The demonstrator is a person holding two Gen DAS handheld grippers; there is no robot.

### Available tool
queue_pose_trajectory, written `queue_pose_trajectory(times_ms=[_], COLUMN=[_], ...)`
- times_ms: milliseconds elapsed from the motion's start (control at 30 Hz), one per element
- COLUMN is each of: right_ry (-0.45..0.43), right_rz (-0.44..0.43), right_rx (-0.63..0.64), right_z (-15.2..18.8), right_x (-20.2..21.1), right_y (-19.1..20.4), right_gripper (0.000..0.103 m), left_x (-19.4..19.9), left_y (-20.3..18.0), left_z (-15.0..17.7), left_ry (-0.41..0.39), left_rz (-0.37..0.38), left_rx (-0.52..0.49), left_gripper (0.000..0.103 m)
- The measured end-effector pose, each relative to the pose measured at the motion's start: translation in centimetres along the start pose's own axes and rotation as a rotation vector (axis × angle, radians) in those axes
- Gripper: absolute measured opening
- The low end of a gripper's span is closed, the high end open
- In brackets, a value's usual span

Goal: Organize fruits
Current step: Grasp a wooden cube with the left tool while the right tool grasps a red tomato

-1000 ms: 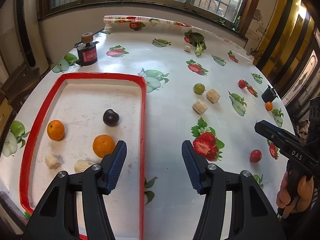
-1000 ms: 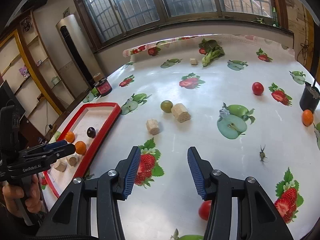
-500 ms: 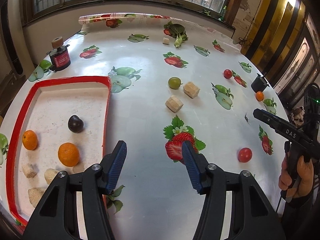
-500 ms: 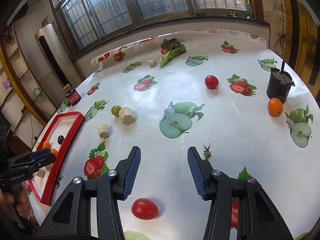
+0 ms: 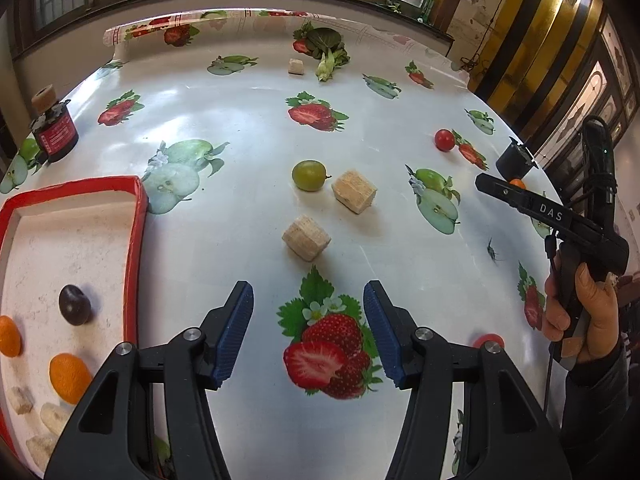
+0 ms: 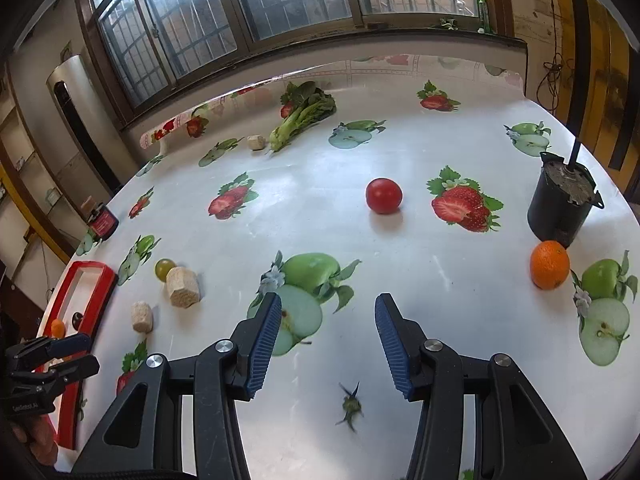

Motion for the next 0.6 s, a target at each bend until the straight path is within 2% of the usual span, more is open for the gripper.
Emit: queue_pose_trajectory(times_ms=[233, 467, 500, 533, 567, 600], right_ry=[-0.019, -0.006, -0.002, 0.005, 0.015, 0.000], right_rz=[0.040, 0.099, 0.109, 0.113, 0.111, 0.121], right_rx=[0.017, -0.019, -0.026, -0.033, -0.041, -0.041], right_z=[-3.6, -6.9, -7.3, -7.5, -7.7, -7.8], right_x=[-2.8, -6.8, -7.4, -8.0, -8.6, -8.6], right_y=[-0.9, -2.9, -3.1, -3.4, -3.6, -3.7], right_gripper=[0.051, 0.051, 0.051, 0.050, 0.042, 0.034], left_x=[-3.8, -4.7, -4.8, -4.8, -4.7, -4.7], left_y=[0.3, -0.3, -0.5, -0.6, -0.7, -0.7], left_z=[-1.7, -2.6, -2.6, -2.6, -2.6, -2.4], left_ry=[0.035, -0.010, -0.014, -0.016, -0.017, -0.016], left_rz=[-0.023, -0.038, -0.039, -0.036, -0.029, -0.015], left_rx=[0.014, -0.034, -0.045, -0.057, -0.069, -0.072], left_gripper=[0.056, 0.054, 0.051, 0.036, 0.031, 0.031])
Point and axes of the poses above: each gripper's, at about its wrist camera, not at the fingertips, and x roughly against the way its jaws point, y to its left, z to its underside, the point moved 3 cm from there along -x, roughly the way its jaws point, and after that the axes turned 7 degrees about y, right-handed, at the moved point
